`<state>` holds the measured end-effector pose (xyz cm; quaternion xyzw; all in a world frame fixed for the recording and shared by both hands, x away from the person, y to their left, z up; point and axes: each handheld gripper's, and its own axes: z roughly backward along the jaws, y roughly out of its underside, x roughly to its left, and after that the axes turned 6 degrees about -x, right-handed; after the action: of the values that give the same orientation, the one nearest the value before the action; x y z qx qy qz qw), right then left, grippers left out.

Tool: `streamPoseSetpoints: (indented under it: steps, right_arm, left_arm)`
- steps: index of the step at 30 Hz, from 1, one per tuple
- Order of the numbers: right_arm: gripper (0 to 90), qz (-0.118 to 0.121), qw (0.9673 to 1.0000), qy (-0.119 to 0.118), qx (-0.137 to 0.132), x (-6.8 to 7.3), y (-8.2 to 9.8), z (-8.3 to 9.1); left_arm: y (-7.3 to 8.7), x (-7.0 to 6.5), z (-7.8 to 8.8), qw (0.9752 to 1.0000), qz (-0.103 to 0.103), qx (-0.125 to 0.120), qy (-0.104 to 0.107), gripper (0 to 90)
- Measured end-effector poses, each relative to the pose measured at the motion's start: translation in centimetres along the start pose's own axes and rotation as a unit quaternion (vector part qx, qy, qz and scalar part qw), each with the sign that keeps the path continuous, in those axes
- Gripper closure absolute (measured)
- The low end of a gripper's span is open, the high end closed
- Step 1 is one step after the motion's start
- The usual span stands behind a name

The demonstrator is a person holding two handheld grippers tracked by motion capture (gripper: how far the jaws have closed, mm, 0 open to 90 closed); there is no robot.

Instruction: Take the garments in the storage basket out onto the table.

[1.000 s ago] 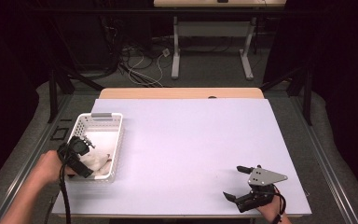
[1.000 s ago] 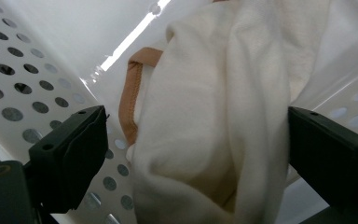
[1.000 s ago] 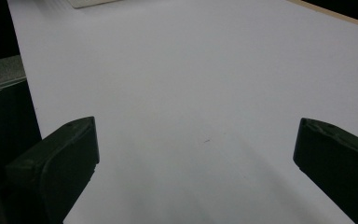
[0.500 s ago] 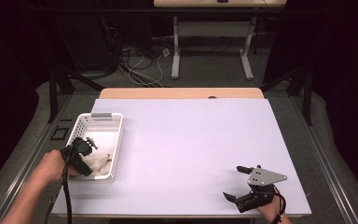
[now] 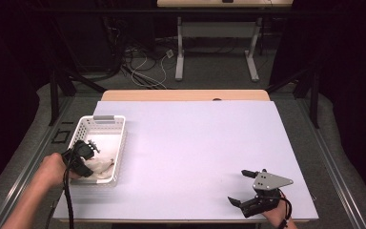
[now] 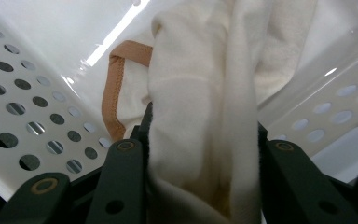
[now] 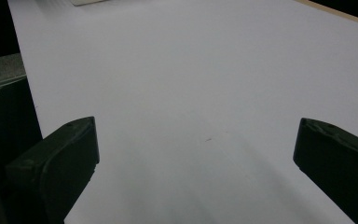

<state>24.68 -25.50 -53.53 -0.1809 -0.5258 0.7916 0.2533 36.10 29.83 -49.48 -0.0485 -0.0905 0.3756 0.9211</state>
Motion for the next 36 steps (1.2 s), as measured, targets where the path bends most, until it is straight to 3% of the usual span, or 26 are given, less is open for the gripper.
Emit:
streamPoseSetpoints:
  steps: [15,36]
  right_arm:
    - [0.0,0.004,1.0000,-0.002,-0.001,-0.1,0.0,0.1]
    - [0.0,0.002,1.0000,-0.002,0.000,-0.1,0.0,0.1]
  left_arm:
    - [-0.4,-0.4,2.0,0.9995,-0.005,-0.026,-0.018,65.3]
    - [-0.6,-0.1,5.2,0.9985,-0.007,-0.040,-0.036,65.3]
